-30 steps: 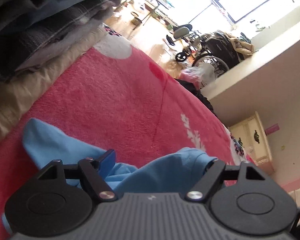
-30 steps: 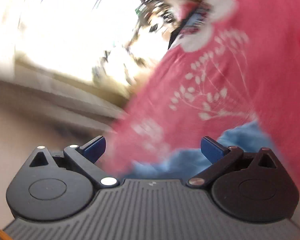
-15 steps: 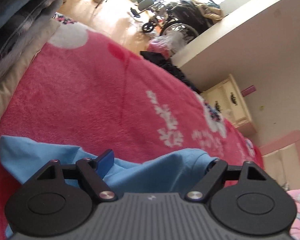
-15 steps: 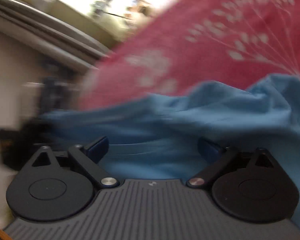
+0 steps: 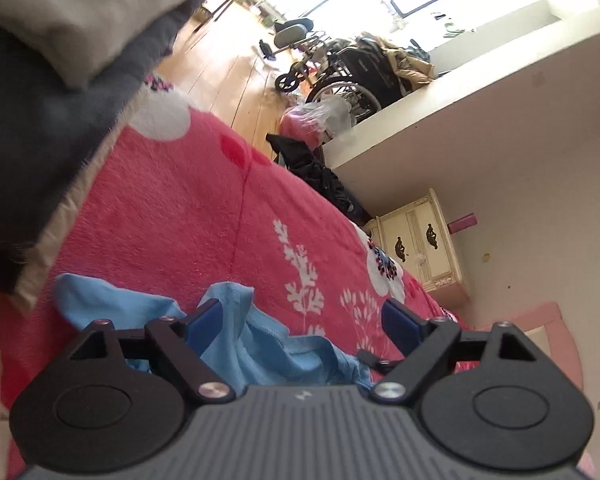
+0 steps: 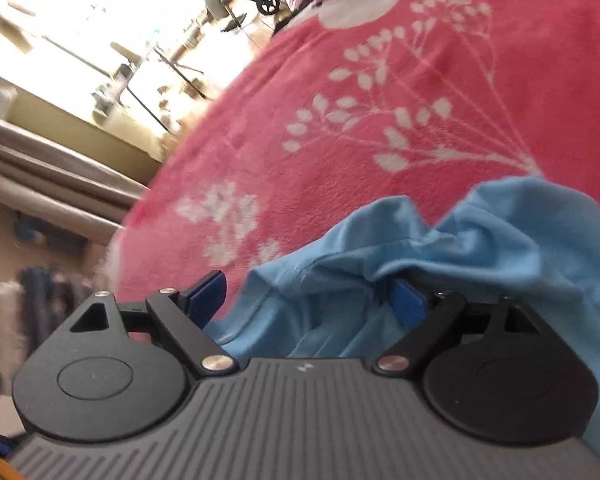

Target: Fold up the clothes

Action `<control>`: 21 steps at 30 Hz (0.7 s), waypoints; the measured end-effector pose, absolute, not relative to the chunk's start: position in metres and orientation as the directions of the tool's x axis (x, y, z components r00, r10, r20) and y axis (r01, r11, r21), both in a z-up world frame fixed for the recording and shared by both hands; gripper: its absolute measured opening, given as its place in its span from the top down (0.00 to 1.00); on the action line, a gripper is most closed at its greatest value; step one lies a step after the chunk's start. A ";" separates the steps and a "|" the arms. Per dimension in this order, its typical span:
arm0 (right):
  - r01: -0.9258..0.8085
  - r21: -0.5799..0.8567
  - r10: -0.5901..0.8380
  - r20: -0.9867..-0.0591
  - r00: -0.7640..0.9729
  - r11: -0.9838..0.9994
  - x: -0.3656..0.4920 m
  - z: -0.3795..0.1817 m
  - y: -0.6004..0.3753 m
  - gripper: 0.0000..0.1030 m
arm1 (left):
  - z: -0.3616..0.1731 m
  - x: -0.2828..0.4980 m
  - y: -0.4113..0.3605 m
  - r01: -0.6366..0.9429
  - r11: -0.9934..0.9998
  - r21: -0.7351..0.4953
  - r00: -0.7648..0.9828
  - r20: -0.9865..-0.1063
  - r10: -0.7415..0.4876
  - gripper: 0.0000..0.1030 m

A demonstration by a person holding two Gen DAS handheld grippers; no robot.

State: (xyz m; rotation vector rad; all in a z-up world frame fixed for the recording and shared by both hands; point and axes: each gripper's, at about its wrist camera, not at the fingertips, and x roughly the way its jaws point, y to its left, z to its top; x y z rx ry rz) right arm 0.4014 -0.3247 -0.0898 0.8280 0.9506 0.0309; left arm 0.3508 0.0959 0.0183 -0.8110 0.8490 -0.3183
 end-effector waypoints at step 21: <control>0.299 0.818 0.478 -0.540 0.692 0.491 -0.064 -0.010 -0.442 0.15 | 0.084 0.013 0.138 0.067 0.789 -0.611 0.624 -0.591 -0.511 0.12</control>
